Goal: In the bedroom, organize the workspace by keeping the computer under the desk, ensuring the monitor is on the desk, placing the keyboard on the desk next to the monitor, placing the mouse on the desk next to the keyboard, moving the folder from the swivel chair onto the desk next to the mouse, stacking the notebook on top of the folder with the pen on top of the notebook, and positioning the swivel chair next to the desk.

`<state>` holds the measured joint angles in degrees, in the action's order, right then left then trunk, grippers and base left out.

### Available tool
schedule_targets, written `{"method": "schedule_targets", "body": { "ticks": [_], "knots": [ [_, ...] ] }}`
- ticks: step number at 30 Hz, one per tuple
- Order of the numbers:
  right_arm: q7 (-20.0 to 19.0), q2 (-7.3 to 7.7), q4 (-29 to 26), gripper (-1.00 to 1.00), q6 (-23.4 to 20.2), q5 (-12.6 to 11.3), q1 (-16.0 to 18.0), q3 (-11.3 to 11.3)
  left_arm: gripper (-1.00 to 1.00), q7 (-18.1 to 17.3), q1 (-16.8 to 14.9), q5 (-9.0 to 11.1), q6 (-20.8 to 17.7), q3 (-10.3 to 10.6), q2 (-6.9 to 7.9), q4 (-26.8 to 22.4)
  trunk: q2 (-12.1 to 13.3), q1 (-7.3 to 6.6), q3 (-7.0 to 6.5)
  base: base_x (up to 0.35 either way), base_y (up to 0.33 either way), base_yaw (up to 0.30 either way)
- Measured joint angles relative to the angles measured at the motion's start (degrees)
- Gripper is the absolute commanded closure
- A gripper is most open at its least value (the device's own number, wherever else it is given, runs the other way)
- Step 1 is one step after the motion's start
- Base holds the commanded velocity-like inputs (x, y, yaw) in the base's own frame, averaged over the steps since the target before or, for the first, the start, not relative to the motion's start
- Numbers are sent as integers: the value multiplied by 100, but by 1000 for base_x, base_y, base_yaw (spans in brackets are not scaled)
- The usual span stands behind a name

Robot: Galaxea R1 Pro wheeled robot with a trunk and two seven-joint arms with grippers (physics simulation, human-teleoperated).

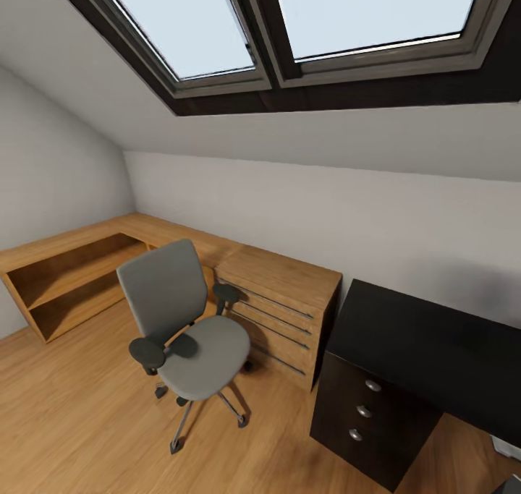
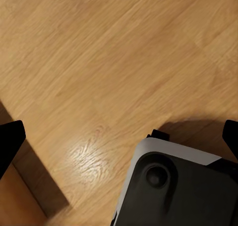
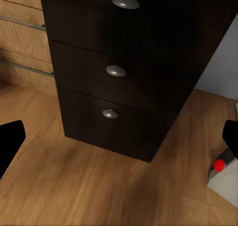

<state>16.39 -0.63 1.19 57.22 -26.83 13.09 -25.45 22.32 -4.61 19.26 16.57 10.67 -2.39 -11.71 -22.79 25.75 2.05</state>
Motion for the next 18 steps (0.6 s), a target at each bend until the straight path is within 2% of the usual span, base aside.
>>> {"method": "schedule_targets", "body": {
  "ticks": [6,18],
  "knots": [
    [1,-10,0,-100,-10,-8,2,2,-100,0,1,0,-1,0,0,-1,0,0,0,0,0,51],
    [8,-14,-10,-100,-249,0,2,5,-100,0,1,0,7,0,0,-2,0,0,0,0,0,256]
  ]
}}
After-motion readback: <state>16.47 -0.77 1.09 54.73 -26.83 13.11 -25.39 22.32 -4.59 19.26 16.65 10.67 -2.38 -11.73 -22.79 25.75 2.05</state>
